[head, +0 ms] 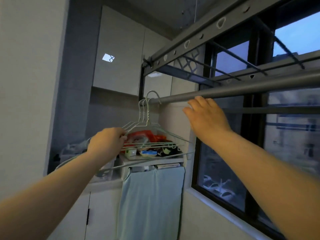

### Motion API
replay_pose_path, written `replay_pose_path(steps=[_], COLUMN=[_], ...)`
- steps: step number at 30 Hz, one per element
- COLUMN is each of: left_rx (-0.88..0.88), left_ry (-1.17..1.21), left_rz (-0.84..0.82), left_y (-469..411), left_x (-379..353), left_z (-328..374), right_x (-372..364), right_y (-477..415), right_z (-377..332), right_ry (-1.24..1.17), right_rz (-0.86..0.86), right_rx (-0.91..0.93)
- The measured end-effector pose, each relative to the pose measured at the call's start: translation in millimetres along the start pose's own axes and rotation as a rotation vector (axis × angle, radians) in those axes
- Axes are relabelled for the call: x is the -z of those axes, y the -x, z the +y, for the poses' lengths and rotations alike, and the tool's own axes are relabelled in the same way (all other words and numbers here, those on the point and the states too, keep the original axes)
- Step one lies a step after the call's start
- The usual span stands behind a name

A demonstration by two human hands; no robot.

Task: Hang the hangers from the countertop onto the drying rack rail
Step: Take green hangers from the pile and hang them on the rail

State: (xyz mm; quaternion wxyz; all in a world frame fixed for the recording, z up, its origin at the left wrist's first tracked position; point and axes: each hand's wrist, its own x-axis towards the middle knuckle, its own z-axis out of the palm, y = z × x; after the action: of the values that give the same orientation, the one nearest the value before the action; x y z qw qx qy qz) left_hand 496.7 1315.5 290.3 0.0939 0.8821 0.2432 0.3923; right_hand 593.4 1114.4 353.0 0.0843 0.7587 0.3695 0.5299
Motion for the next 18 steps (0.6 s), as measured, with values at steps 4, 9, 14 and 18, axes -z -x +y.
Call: replay_pose_path(steps=[4, 9, 14, 18], left_rx=[-0.034, -0.053, -0.100, -0.139], left_ry=[0.008, 0.093, 0.147, 0.187], left_rz=[-0.002, -0.021, -0.025, -0.039], left_y=[-54.7, -91.9, -111.9, -116.8], left_x=[-17.7, -43.0, -60.5, -71.3], left_z=[-20.4, -21.2, -14.4, -5.3], right_x=[-15.3, -23.5, -36.4, -38.4], right_y=[-41.2, -73.2, -77.6, -74.9], right_z=[-4.6, -6.2, -1.6, 1.2], right_ry=[0.288, 0.384, 0.375, 0.410], right_rz=[0.018, -0.201, -0.209, -0.221], right_rx=[0.003, -0.151, -0.186, -0.189])
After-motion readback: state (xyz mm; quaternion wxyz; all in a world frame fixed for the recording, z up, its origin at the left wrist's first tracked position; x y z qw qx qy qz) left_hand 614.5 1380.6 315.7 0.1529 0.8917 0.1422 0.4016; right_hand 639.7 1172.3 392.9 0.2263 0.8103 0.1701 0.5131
